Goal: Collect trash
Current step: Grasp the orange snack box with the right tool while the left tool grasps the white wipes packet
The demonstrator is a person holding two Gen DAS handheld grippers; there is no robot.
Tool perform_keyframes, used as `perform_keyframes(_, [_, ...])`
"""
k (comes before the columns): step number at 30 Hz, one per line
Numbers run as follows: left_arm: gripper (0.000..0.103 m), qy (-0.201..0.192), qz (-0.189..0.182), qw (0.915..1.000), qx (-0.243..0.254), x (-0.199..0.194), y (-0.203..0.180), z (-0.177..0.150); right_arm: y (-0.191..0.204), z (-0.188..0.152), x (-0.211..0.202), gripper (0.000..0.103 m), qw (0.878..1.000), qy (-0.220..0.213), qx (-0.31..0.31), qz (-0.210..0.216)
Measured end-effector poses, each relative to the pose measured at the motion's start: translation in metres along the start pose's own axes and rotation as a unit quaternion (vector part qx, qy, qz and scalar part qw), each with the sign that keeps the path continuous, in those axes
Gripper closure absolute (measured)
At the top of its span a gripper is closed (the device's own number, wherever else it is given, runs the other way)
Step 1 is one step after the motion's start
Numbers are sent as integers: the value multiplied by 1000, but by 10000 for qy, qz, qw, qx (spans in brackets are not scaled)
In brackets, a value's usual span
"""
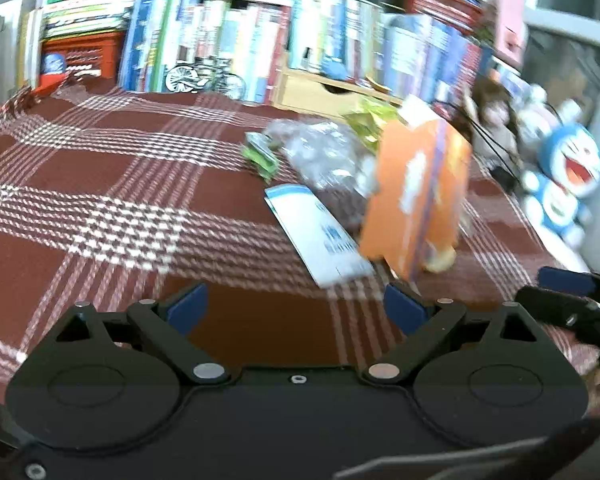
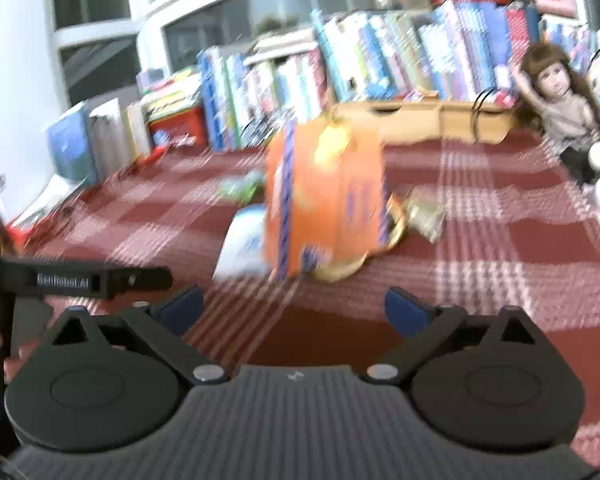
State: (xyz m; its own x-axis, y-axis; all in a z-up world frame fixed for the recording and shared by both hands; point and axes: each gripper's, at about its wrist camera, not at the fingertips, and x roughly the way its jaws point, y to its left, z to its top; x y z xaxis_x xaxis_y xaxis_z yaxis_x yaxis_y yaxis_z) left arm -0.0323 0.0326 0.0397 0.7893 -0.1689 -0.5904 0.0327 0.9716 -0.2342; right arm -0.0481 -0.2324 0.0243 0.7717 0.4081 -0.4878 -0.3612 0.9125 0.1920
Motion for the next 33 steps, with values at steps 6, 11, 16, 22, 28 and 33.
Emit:
perform_keyframes(6, [9, 100, 59, 9995, -301, 31, 3, 5, -5, 43, 38, 0, 9985, -361, 213, -347])
perform_keyframes(11, [9, 150, 57, 9996, -235, 47, 0, 3, -6, 62, 79, 0, 9977, -87, 288, -603])
perform_keyframes(16, [8, 158, 39, 9996, -229, 59, -3, 6, -3, 64, 109, 0, 9966, 68, 310, -757])
perform_keyframes(22, [8, 75, 26, 9997, -246, 71, -6, 10, -14, 63, 126, 0, 9972, 210, 469, -547])
perform_keyframes(28, [8, 30, -44, 9995, -326, 78, -9, 14, -22, 61, 107, 14, 9980, 187, 459, -381])
perform_keyframes(33, [11, -4, -54, 9996, -262, 82, -16, 13, -35, 57, 84, 14, 9963, 6, 814, -277])
